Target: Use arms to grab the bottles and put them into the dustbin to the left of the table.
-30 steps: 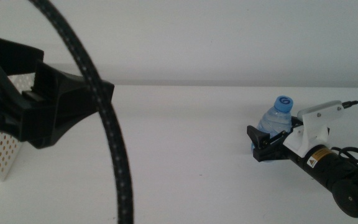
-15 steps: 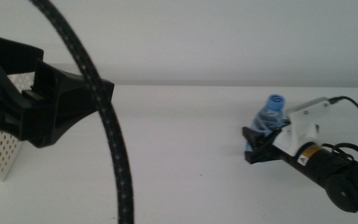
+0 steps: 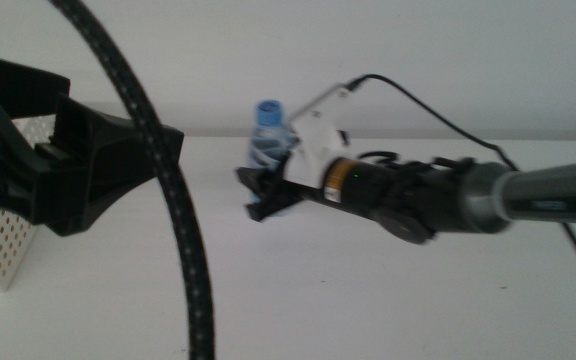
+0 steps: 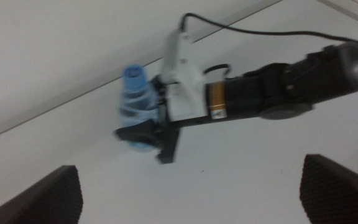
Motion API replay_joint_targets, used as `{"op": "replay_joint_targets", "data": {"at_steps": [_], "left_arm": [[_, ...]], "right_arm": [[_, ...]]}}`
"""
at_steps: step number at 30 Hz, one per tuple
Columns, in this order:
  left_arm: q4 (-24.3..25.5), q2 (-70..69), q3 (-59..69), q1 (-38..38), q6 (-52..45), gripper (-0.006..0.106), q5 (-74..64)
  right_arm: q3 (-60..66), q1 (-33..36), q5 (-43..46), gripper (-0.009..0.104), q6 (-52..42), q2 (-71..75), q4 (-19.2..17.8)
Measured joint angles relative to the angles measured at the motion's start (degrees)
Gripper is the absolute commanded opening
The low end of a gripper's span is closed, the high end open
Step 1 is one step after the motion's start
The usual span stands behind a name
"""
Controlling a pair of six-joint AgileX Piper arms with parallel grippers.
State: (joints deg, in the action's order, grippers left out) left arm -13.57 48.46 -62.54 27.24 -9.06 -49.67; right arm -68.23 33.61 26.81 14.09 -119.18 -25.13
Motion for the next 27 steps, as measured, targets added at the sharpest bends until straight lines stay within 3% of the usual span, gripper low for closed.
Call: {"op": "replay_joint_targets", "data": {"at_steps": [5,14,27], "left_arm": [[0.0,0.0,0.0,0.0,0.0,0.094,0.0],[0.0,0.0,0.0,0.0,0.0,0.094,0.0],[0.0,0.0,0.0,0.0,0.0,0.094,0.0]], "right_arm": [[-12.4,4.0,-4.9,-0.002,8.7,-6.7,-6.9],[-22.3,7.6,-7.2,-0.002,15.9,-14.8,-11.3],[-24.6,8.2,-6.9,-0.002,16.3,-18.2,-12.1]]}}
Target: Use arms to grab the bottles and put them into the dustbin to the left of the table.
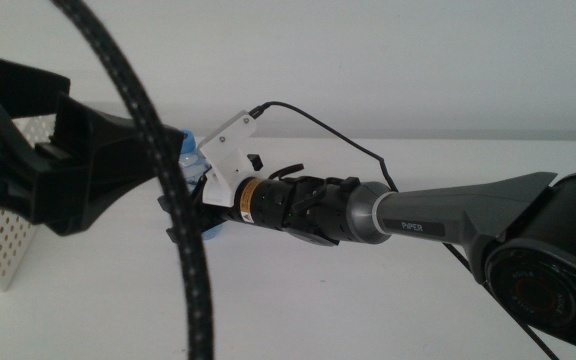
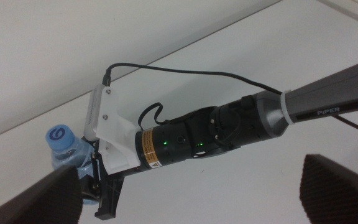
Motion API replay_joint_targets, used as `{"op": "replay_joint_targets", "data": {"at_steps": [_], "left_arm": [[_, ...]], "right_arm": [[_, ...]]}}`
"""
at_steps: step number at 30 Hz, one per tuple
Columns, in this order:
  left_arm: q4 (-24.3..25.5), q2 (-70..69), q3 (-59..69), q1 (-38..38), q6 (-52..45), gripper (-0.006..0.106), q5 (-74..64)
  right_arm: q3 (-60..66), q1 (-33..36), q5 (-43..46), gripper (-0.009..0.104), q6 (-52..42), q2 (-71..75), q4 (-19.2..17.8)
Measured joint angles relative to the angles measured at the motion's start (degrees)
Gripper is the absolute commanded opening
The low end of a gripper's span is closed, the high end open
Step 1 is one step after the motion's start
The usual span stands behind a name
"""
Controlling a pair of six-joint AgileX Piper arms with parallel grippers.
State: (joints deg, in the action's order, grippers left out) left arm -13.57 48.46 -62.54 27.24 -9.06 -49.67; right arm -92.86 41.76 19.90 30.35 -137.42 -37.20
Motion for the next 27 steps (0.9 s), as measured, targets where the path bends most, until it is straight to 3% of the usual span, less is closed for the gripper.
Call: {"op": "replay_joint_targets", "data": {"at_steps": [4,6,7,8,10,12,16,22,27], "left_arm": [[0.0,0.0,0.0,0.0,0.0,0.094,0.0],[0.0,0.0,0.0,0.0,0.0,0.094,0.0],[0.0,0.0,0.0,0.0,0.0,0.094,0.0],[0.0,0.0,0.0,0.0,0.0,0.094,0.0],[0.0,0.0,0.0,0.0,0.0,0.094,0.0],[0.0,0.0,0.0,0.0,0.0,0.094,0.0],[0.0,0.0,0.0,0.0,0.0,0.094,0.0],[0.0,0.0,0.0,0.0,0.0,0.094,0.0],[0.0,0.0,0.0,0.0,0.0,0.094,0.0]], "right_arm": [[-0.2,0.1,0.0,0.000,0.0,-0.3,0.0],[-0.2,0.2,0.1,0.007,0.0,-0.4,0.0],[-0.2,0.2,0.3,0.019,0.0,-0.4,0.0],[-0.2,0.2,0.4,0.063,0.9,-0.4,-0.4],[-0.2,0.3,0.4,0.072,3.1,-0.4,-2.4],[-0.1,0.7,0.3,0.073,5.9,-0.1,-5.7],[2.4,0.9,-1.3,0.075,8.1,2.2,-8.6],[11.7,0.3,-2.6,0.087,9.1,10.3,-8.9],[22.3,-0.9,-3.3,0.088,12.2,18.7,-9.0]]}}
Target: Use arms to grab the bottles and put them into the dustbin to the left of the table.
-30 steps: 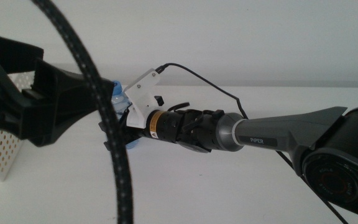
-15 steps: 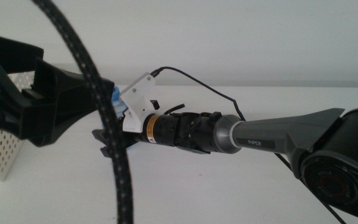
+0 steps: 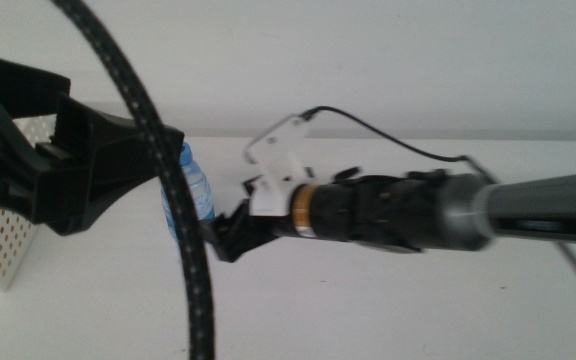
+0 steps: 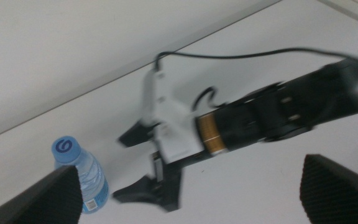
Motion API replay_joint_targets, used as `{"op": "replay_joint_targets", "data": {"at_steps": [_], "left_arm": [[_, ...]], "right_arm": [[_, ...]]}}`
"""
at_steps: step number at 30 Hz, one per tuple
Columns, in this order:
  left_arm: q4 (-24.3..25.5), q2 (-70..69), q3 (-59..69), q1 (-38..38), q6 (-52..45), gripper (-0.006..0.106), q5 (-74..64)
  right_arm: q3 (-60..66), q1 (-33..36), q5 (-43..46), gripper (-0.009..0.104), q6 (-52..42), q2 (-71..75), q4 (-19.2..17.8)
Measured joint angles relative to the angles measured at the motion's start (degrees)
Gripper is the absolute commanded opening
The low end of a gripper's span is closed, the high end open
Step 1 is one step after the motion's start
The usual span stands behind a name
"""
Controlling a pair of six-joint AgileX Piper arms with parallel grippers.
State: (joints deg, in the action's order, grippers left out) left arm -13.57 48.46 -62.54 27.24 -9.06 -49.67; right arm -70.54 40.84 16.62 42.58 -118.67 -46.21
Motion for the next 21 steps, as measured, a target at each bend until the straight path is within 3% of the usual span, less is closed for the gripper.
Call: {"op": "replay_joint_targets", "data": {"at_steps": [5,10,17,21], "left_arm": [[0.0,0.0,0.0,0.0,0.0,0.094,0.0],[0.0,0.0,0.0,0.0,0.0,0.094,0.0],[0.0,0.0,0.0,0.0,0.0,0.094,0.0],[0.0,0.0,0.0,0.0,0.0,0.094,0.0]], "right_arm": [[9.6,-0.6,-5.6,0.088,5.7,13.2,-1.8],[18.1,-0.6,-10.1,0.088,15.9,30.2,-8.8],[22.9,-0.6,-10.9,0.088,31.2,49.7,-21.6],[23.0,-0.6,-10.9,0.088,33.2,54.4,-24.0]]}}
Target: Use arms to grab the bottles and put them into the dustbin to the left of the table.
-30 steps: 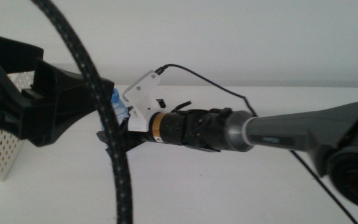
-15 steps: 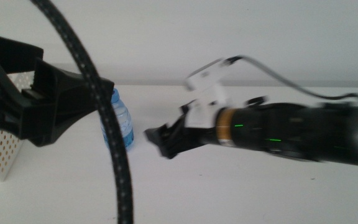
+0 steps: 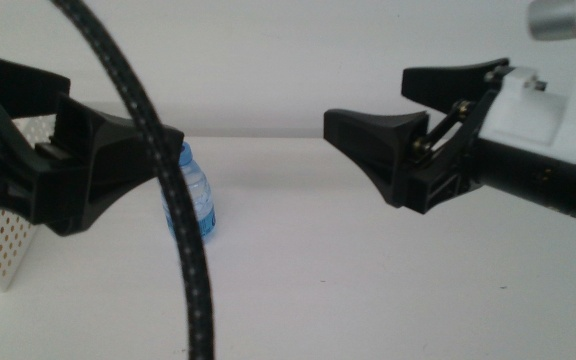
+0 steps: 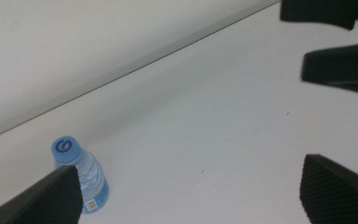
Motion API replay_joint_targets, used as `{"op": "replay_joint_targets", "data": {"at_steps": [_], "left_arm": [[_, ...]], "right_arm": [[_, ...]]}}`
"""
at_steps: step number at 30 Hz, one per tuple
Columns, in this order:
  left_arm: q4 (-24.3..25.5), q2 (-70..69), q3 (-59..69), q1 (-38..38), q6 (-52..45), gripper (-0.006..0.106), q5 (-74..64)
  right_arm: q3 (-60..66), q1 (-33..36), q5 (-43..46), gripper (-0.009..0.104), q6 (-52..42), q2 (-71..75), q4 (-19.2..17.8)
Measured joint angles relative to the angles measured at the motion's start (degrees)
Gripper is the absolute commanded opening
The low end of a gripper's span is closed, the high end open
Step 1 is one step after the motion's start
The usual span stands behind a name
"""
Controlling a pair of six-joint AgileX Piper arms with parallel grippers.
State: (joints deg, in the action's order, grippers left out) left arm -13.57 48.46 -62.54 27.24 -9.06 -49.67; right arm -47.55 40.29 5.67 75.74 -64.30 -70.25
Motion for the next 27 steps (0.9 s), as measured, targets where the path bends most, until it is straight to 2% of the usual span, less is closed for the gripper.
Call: {"op": "replay_joint_targets", "data": {"at_steps": [9,10,11,12,14,16,17,20,23,25,27], "left_arm": [[0.0,0.0,0.0,0.0,0.0,0.094,0.0],[0.0,0.0,0.0,0.0,0.0,0.094,0.0],[0.0,0.0,0.0,0.0,0.0,0.094,0.0],[0.0,0.0,0.0,0.0,0.0,0.094,0.0],[0.0,0.0,0.0,0.0,0.0,0.094,0.0],[0.0,0.0,0.0,0.0,0.0,0.094,0.0],[0.0,0.0,0.0,0.0,0.0,0.094,0.0],[0.0,0.0,0.0,0.0,0.0,0.094,0.0],[0.0,0.0,0.0,0.0,0.0,0.094,0.0],[0.0,0.0,0.0,0.0,0.0,0.094,0.0],[0.0,0.0,0.0,0.0,0.0,0.094,0.0]], "right_arm": [[0.3,0.0,0.0,0.088,1.1,0.6,-0.6],[0.3,0.0,0.0,0.088,0.8,0.6,0.2],[0.3,0.0,0.0,0.088,-0.7,0.6,2.7],[0.3,0.0,0.0,0.088,-3.0,0.6,5.7],[0.3,0.5,-0.4,0.088,-12.4,0.9,15.6],[0.3,1.8,-3.0,0.088,-25.5,1.5,28.1],[-0.1,2.8,-6.1,0.088,-32.9,2.0,34.8],[-3.4,4.7,-18.7,0.088,-52.8,3.6,51.6],[-8.5,5.2,-31.5,0.088,-66.5,4.9,62.5],[-12.8,5.3,-39.7,0.088,-72.1,5.5,65.8],[-16.8,5.3,-46.1,0.088,-75.2,5.9,67.4]]}}
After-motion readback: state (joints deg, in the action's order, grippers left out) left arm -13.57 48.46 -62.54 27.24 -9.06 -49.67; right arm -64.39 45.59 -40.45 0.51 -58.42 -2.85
